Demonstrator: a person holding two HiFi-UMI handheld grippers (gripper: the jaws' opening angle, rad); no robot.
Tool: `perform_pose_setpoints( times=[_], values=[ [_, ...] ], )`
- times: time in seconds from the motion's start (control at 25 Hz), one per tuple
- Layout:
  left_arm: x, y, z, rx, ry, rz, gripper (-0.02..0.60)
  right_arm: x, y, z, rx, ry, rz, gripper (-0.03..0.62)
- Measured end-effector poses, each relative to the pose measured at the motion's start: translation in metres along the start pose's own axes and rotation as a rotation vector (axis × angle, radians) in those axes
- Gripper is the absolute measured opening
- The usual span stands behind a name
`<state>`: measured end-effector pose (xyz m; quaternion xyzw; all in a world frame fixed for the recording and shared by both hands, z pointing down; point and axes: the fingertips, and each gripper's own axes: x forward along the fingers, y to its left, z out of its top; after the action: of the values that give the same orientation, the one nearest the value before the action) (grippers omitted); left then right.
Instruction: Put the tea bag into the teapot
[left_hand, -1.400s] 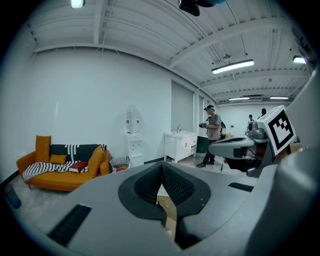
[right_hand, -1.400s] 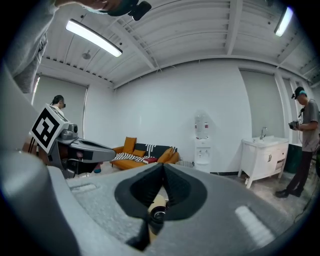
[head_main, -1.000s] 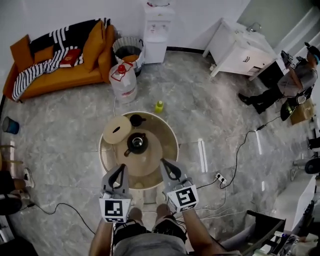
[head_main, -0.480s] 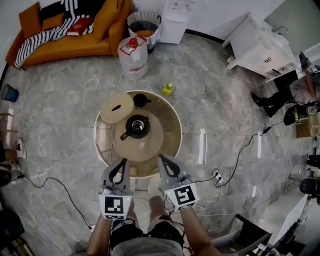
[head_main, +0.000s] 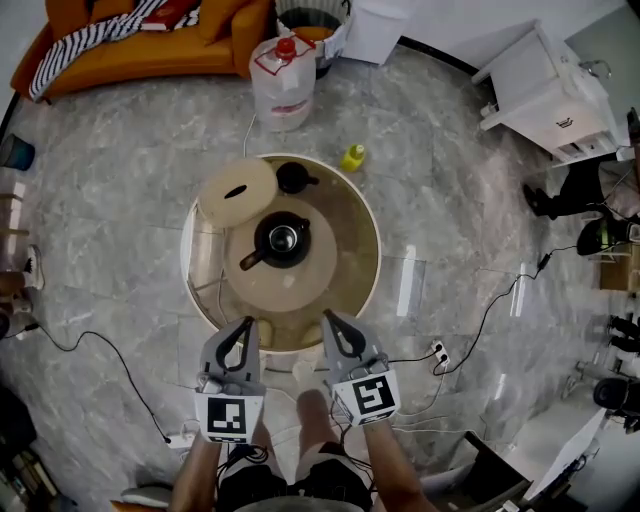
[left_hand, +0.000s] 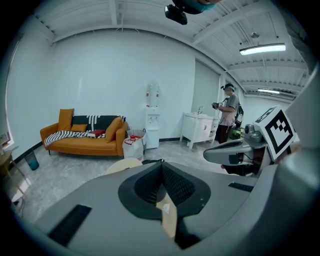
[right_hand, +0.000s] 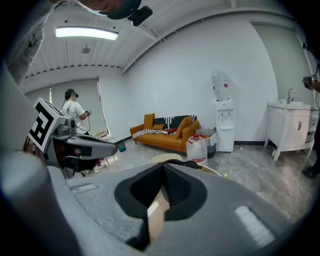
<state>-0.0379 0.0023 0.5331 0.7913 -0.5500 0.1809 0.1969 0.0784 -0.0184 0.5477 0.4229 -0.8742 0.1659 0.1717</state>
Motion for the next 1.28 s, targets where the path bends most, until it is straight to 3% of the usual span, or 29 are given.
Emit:
perform_pose_setpoints(
  times=[0.84, 1.28],
  values=[
    [0.101, 0.026, -0.138, -0.053, 0.078, 0.004, 0.017, 0.096, -0.017, -0.157, 0.057, 0.094, 0.042, 0.0],
    [0.123, 0.036, -0.179, -0.076, 0.106, 0.016, 0.017, 0.138, -0.023, -0.217, 0.038, 0.209, 0.057, 0.002]
  ],
)
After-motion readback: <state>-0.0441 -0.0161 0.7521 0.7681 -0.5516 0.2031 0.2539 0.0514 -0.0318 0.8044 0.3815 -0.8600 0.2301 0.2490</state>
